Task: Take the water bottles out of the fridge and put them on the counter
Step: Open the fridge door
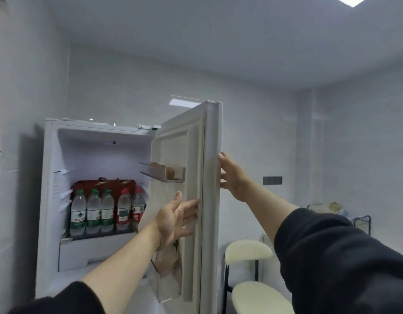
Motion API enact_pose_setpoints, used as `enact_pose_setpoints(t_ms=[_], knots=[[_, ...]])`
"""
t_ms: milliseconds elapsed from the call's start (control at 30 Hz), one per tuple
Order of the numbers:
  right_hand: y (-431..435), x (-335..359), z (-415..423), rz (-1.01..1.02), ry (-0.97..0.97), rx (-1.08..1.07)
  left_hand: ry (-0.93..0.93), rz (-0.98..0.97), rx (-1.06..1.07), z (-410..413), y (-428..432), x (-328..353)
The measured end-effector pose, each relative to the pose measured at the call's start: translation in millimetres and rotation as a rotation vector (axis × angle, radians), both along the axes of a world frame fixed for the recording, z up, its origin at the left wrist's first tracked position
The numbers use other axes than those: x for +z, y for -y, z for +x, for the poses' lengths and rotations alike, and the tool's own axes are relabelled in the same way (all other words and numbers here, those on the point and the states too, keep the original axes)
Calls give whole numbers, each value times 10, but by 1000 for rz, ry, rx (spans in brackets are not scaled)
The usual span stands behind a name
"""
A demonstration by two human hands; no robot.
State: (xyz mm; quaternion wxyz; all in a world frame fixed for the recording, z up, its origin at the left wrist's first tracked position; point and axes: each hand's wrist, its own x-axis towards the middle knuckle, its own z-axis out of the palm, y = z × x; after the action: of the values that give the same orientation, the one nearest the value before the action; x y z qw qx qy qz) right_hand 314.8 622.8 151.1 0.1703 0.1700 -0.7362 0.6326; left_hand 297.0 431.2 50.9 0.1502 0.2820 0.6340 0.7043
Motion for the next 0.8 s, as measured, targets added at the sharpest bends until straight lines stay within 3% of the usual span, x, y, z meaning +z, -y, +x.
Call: enact_pose_setpoints(t_ms=[267, 367, 433, 600, 800], knots=[[-308, 13, 72, -64, 56, -111, -27, -57, -23, 1, -381, 74], [-313, 11, 106, 95, -35, -255, -123, -77, 45, 4, -222, 161], [-322, 23, 152, 354, -243, -483, -306, -120, 178, 17, 24, 292], [-108, 231, 303, 794, -742, -744, -1109, -468, 852, 85, 929, 659], [374, 294, 300, 812, -883, -733, -1388, -670, 1121, 355, 1658, 974]])
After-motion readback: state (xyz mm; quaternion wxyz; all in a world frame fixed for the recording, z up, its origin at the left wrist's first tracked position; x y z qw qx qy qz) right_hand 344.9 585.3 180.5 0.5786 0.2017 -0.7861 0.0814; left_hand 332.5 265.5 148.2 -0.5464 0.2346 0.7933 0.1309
